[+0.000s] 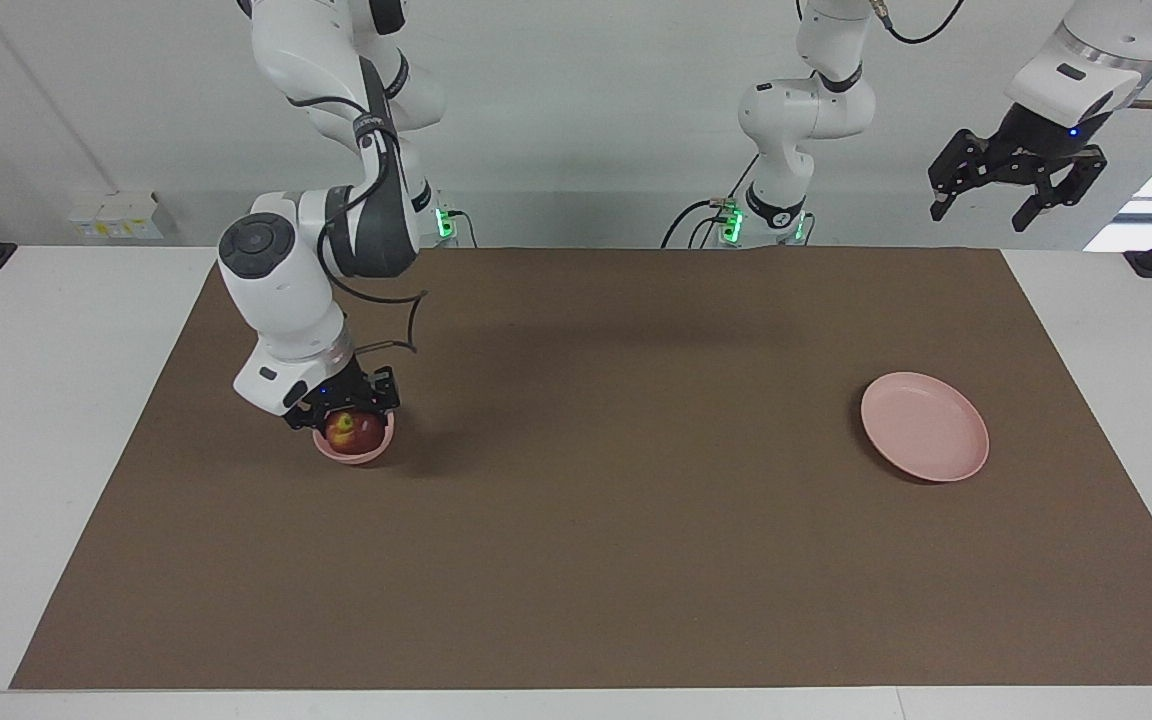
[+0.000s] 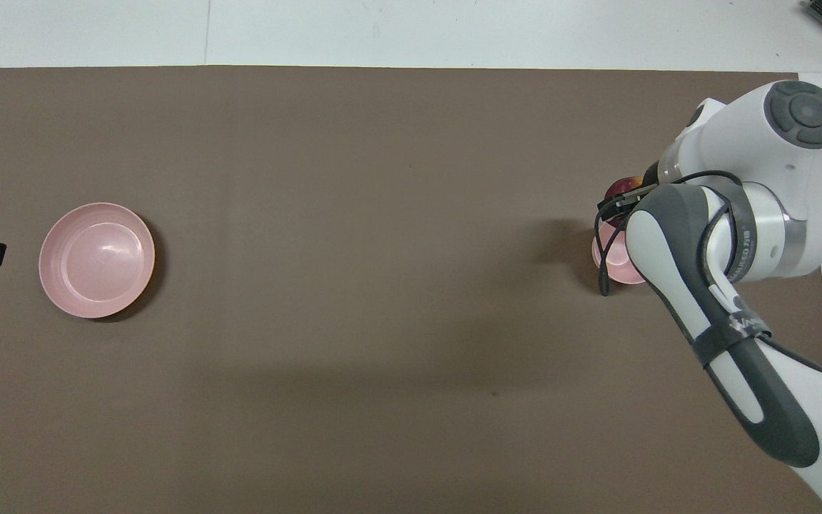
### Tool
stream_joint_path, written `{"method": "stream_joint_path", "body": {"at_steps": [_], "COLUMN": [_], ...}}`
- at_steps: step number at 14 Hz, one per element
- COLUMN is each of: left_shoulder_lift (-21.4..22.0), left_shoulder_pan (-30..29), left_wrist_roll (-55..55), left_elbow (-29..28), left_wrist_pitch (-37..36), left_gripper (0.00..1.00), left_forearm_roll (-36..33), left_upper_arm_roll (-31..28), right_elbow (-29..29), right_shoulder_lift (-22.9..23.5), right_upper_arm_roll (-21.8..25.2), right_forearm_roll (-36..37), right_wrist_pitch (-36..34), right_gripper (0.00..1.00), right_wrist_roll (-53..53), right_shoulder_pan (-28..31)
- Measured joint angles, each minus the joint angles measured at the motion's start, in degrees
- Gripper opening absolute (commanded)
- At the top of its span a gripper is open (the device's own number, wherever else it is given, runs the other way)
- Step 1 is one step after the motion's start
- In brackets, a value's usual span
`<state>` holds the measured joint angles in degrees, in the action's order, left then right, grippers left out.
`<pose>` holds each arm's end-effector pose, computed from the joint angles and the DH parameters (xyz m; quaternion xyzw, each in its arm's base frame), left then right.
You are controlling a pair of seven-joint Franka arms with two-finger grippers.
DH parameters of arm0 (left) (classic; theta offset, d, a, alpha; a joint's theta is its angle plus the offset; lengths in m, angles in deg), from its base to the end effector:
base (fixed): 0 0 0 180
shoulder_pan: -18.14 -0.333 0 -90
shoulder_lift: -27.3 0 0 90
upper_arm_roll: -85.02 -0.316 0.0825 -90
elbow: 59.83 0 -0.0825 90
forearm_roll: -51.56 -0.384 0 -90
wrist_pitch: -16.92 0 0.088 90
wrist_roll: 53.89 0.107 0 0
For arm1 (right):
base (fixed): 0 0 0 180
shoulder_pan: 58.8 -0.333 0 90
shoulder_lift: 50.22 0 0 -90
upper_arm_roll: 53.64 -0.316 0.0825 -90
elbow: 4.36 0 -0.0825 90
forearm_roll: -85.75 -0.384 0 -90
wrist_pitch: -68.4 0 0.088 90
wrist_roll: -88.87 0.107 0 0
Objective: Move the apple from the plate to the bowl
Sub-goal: 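Carry the apple with the right gripper and lower it into the bowl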
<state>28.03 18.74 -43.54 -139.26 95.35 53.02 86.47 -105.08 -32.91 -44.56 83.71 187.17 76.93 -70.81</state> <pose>0.5259 -0.0221 0.6988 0.9938 -0.1105 -0.0015 0.0125 0.6383 0.0421 0.3988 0.9921 0.1247 0.0078 0.0084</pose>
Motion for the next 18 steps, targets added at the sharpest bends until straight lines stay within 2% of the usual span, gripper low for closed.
{"method": "stream_joint_path", "body": {"at_steps": [3, 18], "left_shoulder_lift": [0.0, 0.3], "left_shoulder_pan": [0.0, -0.1], "left_wrist_roll": [-0.1, -0.1], "left_elbow": [-0.1, -0.2], "left_wrist_pitch": [0.0, -0.2], "left_gripper": [1.0, 1.0], "left_forearm_roll": [-0.1, -1.8], "left_upper_arm_roll": [-0.2, -0.9], "right_elbow": [-3.9, -9.8], "right_shoulder_lift": [0.0, -2.4], "right_upper_arm_roll": [0.0, -0.1], "right_forearm_roll": [0.0, 0.6], "right_wrist_pitch": [3.4, 4.5], "right_gripper": [0.0, 0.0], "right_wrist_roll": [-0.9, -1.0], "right_shoulder_pan": [0.9, 1.0]}}
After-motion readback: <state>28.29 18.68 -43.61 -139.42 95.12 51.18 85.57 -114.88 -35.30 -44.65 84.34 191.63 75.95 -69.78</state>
